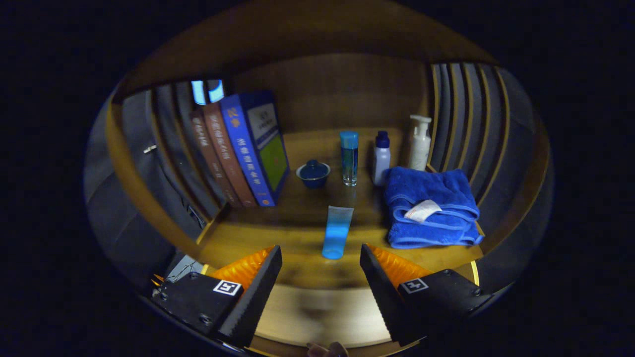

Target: Pull open the drawer, take out the items inside it, and place them on the countertop above the cabinet.

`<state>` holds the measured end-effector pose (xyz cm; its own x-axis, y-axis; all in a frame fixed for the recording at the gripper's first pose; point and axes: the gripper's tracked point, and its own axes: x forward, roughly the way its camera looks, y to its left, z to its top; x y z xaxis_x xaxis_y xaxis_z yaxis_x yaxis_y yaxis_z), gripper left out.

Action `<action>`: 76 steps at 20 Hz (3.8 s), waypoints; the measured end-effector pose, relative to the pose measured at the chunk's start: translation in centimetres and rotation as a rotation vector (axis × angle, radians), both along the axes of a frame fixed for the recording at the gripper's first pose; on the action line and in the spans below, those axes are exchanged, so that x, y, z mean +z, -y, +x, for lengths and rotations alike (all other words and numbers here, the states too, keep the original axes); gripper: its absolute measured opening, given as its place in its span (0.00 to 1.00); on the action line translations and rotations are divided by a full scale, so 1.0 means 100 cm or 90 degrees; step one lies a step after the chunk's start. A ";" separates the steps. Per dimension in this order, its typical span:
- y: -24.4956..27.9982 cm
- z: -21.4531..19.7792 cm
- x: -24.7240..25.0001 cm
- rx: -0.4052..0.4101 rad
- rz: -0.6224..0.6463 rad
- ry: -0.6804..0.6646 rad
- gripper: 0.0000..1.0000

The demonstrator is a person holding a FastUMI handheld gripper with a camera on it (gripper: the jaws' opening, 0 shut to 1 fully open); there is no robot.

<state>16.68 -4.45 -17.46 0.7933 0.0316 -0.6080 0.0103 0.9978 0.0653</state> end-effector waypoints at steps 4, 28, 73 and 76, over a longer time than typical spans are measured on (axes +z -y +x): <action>-0.006 -0.067 0.028 0.002 -0.003 0.094 1.00; 0.010 -0.221 -0.117 -0.062 -0.012 0.060 0.99; 0.026 -0.035 -0.139 -0.070 -0.008 0.069 1.00; 0.027 -0.037 -0.140 -0.074 -0.007 0.064 0.99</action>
<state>13.03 -7.16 -31.47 0.8481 -0.0700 -0.5251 0.1191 0.9911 0.0603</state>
